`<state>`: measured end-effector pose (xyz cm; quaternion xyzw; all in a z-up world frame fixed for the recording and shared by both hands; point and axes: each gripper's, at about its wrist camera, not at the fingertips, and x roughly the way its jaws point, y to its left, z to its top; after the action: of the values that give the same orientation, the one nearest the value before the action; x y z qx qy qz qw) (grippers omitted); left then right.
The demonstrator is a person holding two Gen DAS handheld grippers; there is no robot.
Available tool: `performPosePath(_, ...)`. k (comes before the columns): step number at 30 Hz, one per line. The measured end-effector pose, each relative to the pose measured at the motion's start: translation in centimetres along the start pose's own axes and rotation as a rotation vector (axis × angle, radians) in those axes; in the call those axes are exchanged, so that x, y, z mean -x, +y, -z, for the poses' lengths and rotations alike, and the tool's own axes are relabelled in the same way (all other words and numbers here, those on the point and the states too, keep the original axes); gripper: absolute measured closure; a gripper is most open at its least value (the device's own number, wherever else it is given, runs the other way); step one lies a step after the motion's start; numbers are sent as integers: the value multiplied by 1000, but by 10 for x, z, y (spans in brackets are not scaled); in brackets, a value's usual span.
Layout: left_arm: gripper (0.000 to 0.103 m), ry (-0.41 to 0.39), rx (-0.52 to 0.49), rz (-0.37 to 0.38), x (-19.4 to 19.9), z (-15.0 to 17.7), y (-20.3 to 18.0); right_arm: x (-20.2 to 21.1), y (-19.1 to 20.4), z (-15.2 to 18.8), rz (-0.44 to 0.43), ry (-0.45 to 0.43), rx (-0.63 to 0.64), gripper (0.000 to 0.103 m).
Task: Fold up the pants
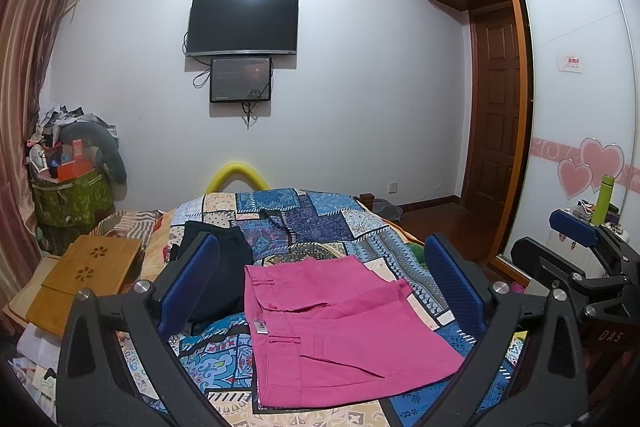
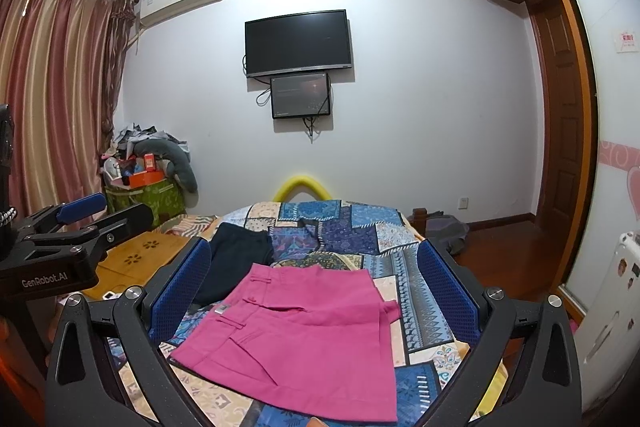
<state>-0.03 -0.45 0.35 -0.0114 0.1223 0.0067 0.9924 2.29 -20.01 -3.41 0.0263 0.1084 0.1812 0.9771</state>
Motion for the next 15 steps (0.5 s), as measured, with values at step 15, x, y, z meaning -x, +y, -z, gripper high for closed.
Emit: performPosePath(15,0,-4,3,-5,0,0,2,0,0,-1,0,-1,0,0)
